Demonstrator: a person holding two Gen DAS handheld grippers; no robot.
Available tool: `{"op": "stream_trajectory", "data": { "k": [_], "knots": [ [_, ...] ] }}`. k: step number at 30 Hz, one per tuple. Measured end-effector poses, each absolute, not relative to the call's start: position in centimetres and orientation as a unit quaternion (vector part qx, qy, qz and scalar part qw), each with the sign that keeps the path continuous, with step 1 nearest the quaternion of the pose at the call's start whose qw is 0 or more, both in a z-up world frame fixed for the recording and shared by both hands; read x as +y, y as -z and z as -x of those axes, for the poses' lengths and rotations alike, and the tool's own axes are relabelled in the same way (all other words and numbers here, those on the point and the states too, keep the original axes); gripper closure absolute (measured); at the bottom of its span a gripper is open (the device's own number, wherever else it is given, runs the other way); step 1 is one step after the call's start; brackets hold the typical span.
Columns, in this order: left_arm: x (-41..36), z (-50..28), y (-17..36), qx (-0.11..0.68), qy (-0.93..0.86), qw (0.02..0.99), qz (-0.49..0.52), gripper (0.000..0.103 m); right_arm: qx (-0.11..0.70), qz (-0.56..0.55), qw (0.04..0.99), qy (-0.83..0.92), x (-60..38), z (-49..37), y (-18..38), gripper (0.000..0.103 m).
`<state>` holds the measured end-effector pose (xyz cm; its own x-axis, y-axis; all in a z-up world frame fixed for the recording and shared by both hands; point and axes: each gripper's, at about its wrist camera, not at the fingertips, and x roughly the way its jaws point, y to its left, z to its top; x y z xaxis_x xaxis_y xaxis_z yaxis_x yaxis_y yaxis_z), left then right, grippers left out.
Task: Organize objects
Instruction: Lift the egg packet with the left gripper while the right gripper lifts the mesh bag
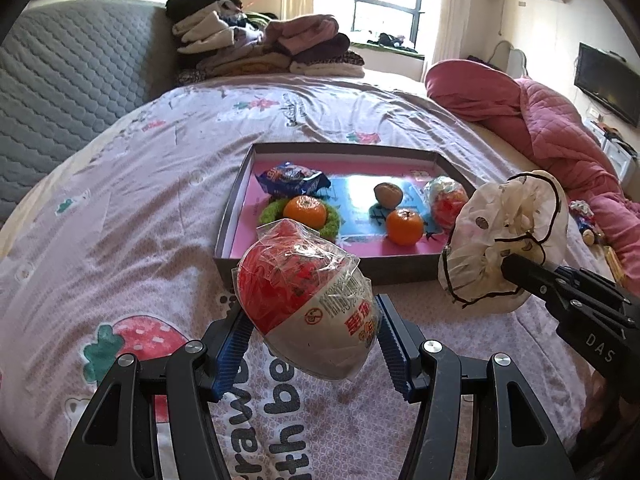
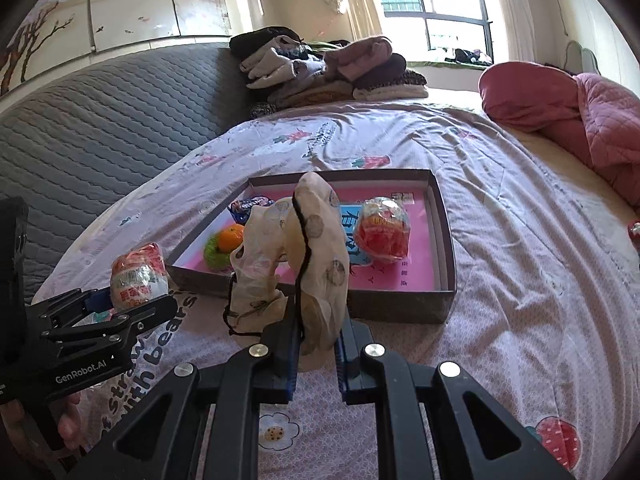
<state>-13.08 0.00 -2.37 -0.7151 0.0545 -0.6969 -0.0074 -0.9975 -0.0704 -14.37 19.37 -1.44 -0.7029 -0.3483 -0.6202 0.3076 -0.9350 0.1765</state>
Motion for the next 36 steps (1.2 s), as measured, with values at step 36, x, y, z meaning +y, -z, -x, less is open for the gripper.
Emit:
{"op": "stream_trajectory", "data": {
  "k": [36],
  "knots": [
    [0.4,14.9,-3.2,-0.01,-0.952,0.003,0.305,0.041,-0.006,-0.264,0.182,0.947,18.3,13.9,-3.9,0.088]
  ]
}}
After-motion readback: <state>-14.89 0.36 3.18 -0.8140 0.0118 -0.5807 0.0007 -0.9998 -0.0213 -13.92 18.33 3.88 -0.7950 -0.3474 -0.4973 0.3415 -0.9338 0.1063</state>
